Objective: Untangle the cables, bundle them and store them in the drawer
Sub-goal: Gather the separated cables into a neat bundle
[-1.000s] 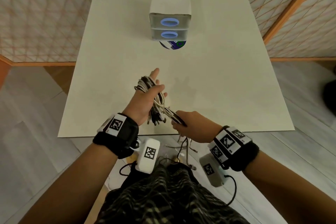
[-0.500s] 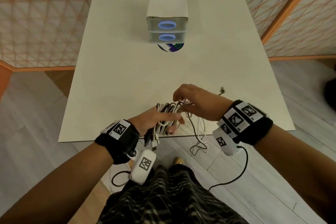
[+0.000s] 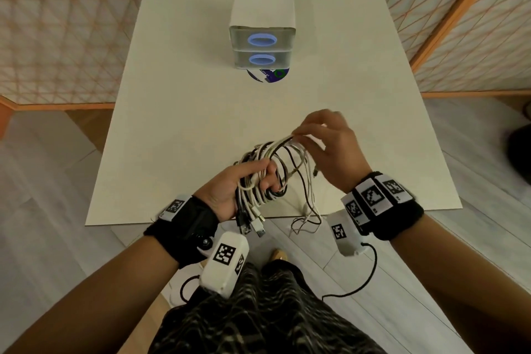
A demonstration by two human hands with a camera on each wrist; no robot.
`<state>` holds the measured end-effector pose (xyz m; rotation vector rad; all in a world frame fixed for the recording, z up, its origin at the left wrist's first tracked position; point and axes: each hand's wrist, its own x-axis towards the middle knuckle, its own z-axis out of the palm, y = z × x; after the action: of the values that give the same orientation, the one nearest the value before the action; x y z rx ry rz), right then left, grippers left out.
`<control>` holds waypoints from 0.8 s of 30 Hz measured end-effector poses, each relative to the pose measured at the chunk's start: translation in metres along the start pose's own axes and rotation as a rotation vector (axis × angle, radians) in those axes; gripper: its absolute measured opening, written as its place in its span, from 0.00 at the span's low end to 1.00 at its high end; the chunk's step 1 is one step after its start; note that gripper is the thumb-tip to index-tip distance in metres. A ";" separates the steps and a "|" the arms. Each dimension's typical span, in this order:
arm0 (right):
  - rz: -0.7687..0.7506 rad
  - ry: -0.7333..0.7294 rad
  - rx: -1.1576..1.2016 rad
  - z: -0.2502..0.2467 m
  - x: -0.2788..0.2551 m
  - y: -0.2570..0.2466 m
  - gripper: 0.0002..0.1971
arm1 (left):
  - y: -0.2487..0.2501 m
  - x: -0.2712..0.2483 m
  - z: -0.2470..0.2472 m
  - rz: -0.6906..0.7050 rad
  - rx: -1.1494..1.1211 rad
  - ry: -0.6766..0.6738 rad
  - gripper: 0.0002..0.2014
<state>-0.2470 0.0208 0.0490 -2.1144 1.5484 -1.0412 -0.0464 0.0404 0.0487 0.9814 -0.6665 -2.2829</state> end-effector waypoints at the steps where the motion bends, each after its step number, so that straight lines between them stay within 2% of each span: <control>1: 0.062 0.063 0.021 -0.004 0.005 0.002 0.07 | 0.001 0.000 0.000 -0.006 0.018 0.003 0.11; 3: 0.220 0.138 0.078 -0.014 0.017 0.005 0.06 | 0.001 -0.001 -0.002 -0.012 0.040 0.003 0.12; 5: 0.336 0.126 0.032 -0.019 0.025 0.011 0.07 | 0.003 -0.002 -0.005 -0.011 0.050 -0.010 0.10; 6: 0.356 0.131 -0.012 -0.022 0.028 0.015 0.08 | 0.005 -0.003 -0.007 -0.006 0.054 -0.030 0.08; 8: 0.358 0.140 -0.060 -0.026 0.034 0.023 0.09 | 0.008 -0.006 -0.012 0.002 0.059 -0.060 0.11; 11: 0.288 0.081 -0.118 -0.022 0.040 0.027 0.09 | 0.012 -0.012 -0.022 0.023 0.010 -0.060 0.14; 15: 0.137 -0.064 -0.406 -0.011 0.034 0.036 0.08 | 0.018 -0.022 -0.033 0.077 -0.073 -0.023 0.14; 17: 0.180 -0.191 -0.479 -0.008 0.027 0.046 0.11 | 0.021 -0.026 -0.037 0.079 -0.049 -0.007 0.14; 18: 0.239 -0.287 -0.477 -0.006 0.023 0.048 0.13 | 0.021 -0.027 -0.038 0.073 -0.024 0.004 0.14; 20: 0.328 -0.455 -0.424 0.000 0.015 0.042 0.25 | 0.021 -0.027 -0.037 0.055 0.006 0.019 0.16; 21: 0.315 -0.468 -0.367 0.004 0.012 0.032 0.30 | 0.020 -0.027 -0.035 0.052 0.001 0.021 0.17; 22: 0.261 -0.420 -0.292 0.006 0.011 0.019 0.33 | 0.019 -0.025 -0.033 0.048 -0.019 0.029 0.19; 24: 0.039 -0.192 -0.167 0.008 0.007 -0.012 0.28 | 0.016 -0.022 -0.027 0.042 -0.075 0.058 0.17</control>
<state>-0.2323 0.0177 0.0539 -2.2092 1.6237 -0.6934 -0.0089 0.0374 0.0531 0.9847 -0.5675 -2.2177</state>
